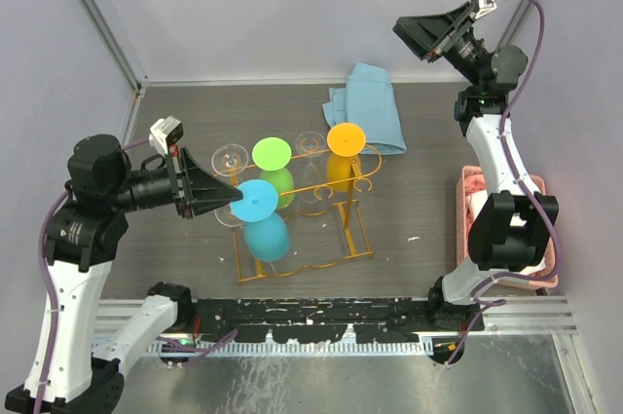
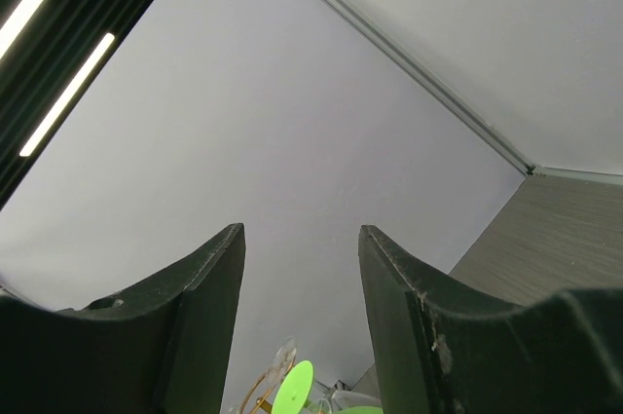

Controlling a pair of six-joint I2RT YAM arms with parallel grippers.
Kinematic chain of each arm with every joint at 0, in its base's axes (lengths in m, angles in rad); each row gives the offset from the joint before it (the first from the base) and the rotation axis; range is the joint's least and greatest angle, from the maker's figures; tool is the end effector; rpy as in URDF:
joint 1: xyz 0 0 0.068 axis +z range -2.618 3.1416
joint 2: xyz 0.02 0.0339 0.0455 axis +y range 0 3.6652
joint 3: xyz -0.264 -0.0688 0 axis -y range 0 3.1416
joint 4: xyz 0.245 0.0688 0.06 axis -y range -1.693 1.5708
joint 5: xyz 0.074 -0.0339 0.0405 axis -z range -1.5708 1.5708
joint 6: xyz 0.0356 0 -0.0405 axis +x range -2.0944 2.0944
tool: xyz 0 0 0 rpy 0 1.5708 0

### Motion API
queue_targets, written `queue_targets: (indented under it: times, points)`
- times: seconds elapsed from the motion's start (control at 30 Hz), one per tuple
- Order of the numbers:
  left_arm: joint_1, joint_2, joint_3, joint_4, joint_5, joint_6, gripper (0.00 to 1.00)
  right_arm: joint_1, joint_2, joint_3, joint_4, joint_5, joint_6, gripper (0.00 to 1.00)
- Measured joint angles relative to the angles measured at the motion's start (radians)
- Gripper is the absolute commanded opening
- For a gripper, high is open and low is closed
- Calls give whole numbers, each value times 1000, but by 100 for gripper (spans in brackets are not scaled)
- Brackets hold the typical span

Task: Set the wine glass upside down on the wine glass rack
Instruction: Turn the wine glass upside down at the wine rack.

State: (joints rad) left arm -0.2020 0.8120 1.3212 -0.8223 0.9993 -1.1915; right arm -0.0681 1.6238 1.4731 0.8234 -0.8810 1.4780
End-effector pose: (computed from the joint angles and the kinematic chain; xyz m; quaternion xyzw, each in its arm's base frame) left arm 0.1035 -0.0518 0.4482 -0.0890 0.7585 -0.6285 0.1473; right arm 0.3618 0.0028 0.4599 -0.0007 0.5493 0.6690 0.5007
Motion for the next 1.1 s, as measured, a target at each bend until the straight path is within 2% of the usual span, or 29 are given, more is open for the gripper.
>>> queue_targets:
  times: [0.6, 1.1]
  points:
    - [-18, 34, -12, 6, 8, 6, 0, -24, 14, 0, 44, 0, 45, 56]
    - [-29, -31, -94, 0, 27, -24, 0, -35, 28, -2, 79, 1, 80, 56]
